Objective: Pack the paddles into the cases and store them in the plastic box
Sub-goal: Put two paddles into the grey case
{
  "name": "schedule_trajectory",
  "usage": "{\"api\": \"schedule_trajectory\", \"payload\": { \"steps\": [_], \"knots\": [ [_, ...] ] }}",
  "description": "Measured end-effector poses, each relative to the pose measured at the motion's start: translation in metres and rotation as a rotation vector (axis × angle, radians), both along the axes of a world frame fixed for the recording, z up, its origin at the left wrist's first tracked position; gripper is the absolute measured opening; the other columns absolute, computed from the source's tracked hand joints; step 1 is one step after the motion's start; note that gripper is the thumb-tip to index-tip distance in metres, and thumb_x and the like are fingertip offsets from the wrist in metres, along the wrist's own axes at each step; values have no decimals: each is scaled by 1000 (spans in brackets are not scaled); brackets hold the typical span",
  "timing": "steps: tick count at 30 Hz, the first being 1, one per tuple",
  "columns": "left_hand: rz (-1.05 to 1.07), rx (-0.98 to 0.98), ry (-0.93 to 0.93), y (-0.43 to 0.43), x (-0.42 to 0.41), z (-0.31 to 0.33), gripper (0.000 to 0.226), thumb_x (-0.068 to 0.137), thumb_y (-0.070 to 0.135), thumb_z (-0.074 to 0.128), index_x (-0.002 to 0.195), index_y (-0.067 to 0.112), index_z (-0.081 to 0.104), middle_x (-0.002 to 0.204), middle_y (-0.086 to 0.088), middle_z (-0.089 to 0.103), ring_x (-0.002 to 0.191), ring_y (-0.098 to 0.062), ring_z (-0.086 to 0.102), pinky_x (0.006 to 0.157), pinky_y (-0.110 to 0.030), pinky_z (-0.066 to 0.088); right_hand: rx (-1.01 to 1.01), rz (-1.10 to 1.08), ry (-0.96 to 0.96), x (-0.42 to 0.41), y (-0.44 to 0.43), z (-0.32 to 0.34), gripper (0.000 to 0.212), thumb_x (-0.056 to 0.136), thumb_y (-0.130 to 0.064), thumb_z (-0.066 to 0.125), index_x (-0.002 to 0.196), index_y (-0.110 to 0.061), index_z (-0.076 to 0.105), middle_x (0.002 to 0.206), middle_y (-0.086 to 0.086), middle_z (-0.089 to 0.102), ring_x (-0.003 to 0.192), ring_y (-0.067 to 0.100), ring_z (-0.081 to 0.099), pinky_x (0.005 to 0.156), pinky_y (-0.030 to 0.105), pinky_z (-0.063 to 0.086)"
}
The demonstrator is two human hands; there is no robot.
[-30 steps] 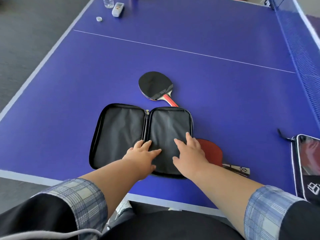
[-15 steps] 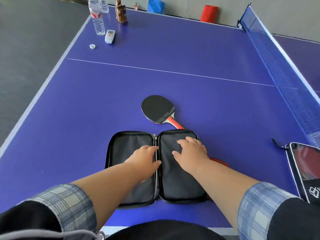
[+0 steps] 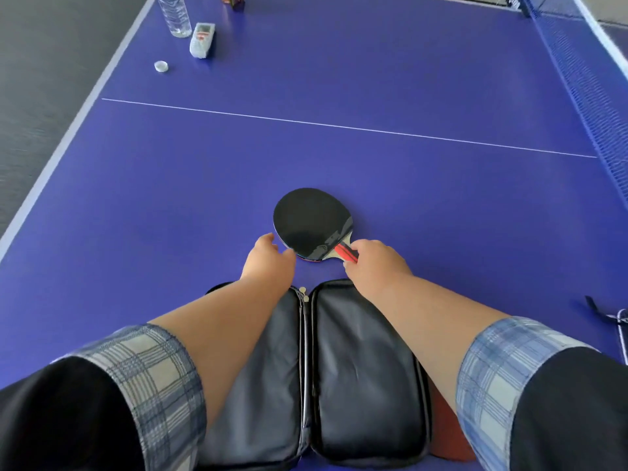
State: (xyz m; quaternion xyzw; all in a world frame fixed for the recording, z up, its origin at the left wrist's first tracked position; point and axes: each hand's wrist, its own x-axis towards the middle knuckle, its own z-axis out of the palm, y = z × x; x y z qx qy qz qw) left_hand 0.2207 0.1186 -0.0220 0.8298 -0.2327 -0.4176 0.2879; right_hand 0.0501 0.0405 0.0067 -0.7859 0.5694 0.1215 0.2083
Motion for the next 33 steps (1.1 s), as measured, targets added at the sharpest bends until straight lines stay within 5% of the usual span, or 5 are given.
{"api": "schedule_trajectory", "payload": {
  "steps": [5,10,19,23,33],
  "knots": [
    [264,34,127,-25,-1,-20,61,88,21,47,148,19,37,84,12,59,82,-21,58,76,-35,50,93,-13,39,16,-31,-19,21,91,-25,67,100,-13,53,101,8,62,83,31,57,62,33,39],
    [395,23,246,-36,-8,-28,9,85,25,50,85,20,58,58,5,40,52,-20,37,50,-24,30,26,-17,-41,23,-39,-28,11,87,-11,61,92,-12,50,90,7,56,70,29,47,50,31,29],
    [619,-192,618,-16,27,-8,53,90,27,59,138,36,38,89,2,78,79,-16,76,73,-30,52,17,-79,-344,41,-10,-5,38,88,-24,69,123,-19,55,119,1,56,95,25,61,77,37,51],
    [553,-259,537,30,45,-9,59,88,23,59,143,27,38,87,-2,78,81,-24,76,92,-47,55,237,-278,-508,47,41,-1,70,81,-31,79,136,-26,36,106,-7,55,80,16,62,61,28,45],
    [360,-104,443,153,46,19,42,94,24,58,132,33,43,110,-2,72,75,-19,76,55,-23,57,468,-360,-587,39,166,-10,107,76,-30,83,157,-32,13,126,-2,66,111,20,65,97,46,54]
  ]
}}
